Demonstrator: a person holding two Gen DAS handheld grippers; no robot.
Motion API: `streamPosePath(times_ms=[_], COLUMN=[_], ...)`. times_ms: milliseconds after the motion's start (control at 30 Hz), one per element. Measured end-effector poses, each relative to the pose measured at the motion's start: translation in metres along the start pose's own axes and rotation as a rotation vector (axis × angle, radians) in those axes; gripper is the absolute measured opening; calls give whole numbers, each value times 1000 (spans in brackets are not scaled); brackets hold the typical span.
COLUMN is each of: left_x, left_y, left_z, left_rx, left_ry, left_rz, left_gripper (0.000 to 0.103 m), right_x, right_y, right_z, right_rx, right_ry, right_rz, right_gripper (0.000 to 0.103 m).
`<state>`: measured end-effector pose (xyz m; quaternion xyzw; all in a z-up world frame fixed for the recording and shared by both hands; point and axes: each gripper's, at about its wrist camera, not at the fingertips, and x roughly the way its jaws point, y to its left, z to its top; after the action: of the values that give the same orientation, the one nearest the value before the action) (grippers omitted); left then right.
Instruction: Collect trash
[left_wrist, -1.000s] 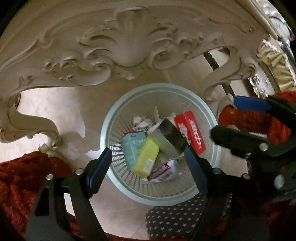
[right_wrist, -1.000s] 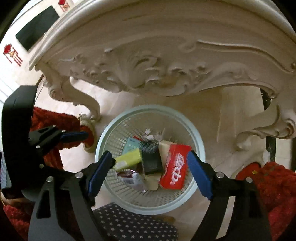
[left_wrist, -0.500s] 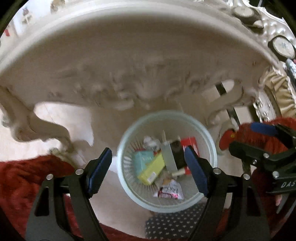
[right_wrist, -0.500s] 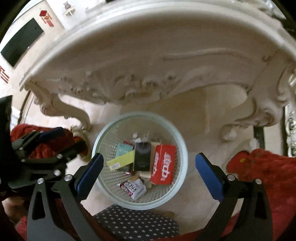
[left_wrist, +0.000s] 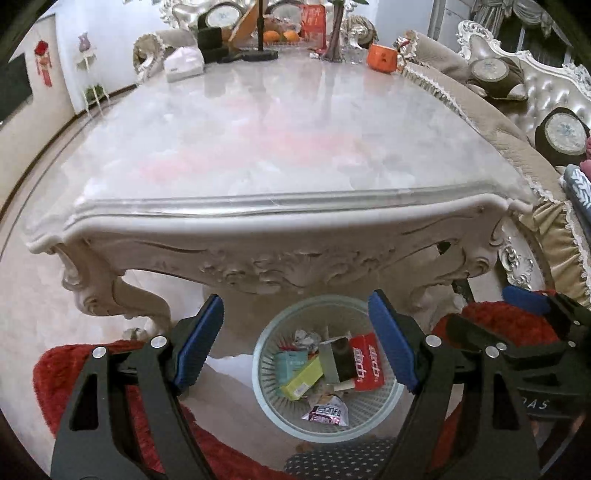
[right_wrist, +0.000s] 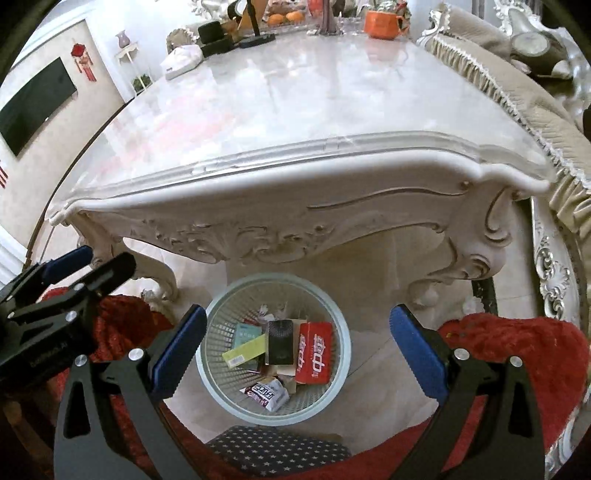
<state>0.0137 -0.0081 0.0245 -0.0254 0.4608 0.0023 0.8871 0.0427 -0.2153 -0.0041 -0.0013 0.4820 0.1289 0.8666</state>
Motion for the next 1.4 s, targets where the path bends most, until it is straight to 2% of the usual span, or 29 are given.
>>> streamPosePath(times_ms=[167,333,1400], left_x=[-6,-9,-12], left_y=[4,3,-2], left_z=[-6,-9,-8], left_rx=[-27,-11,20], left_ry=[-3,-11,-17], left_rz=[-8,22,29], left_gripper=[79,79,79], right_x=[-2,-3,-8], right_y=[0,0,1], right_z=[-5,-8,-5], right_rx=[-5,0,-5], right_ry=[-2,-8,-20], right_rz=[-11,-17,-24], right_gripper=[95,95,95])
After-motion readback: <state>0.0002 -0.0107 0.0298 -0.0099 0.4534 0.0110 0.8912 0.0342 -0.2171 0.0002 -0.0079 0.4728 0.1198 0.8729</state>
